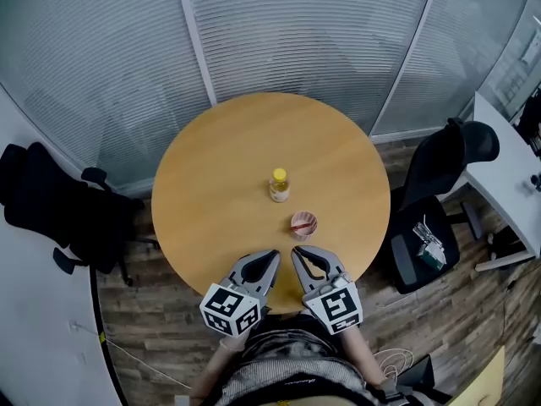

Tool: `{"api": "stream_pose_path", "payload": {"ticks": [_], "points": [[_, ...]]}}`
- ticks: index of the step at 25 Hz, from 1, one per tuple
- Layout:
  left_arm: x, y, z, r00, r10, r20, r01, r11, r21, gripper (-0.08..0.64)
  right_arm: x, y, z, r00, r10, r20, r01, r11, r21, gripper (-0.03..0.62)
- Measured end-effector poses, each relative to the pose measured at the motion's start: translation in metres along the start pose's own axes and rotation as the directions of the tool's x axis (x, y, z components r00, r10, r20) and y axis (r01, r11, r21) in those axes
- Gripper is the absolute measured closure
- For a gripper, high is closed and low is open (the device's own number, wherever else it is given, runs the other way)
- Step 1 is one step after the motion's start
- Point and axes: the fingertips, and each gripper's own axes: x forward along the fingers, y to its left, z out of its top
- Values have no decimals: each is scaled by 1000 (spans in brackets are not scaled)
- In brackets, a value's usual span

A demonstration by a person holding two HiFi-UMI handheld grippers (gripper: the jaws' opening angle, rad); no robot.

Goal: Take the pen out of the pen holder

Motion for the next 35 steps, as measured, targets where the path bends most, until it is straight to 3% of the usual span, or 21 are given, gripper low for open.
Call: {"api": "stream_pose_path", "payload": {"ticks": [10,19,25,35], "points": [[-14,41,-7,995,-89,-50,89,996,-7,555,35,11,-3,993,-107,-40,108,994,22,568],[-10,43,-17,983,-157,-93,158,987,-2,555,30,8,-18,977,-201,-79,205,977,56,568],[-2,41,-14,988,-139,-72,138,990,-23,555,27,-3,-22,977,-196,-84,201,978,58,568],[35,32,-6,995,-74,-61,72,997,-30,555,28,-33,-14,992,-109,-70,110,994,22,568]]}}
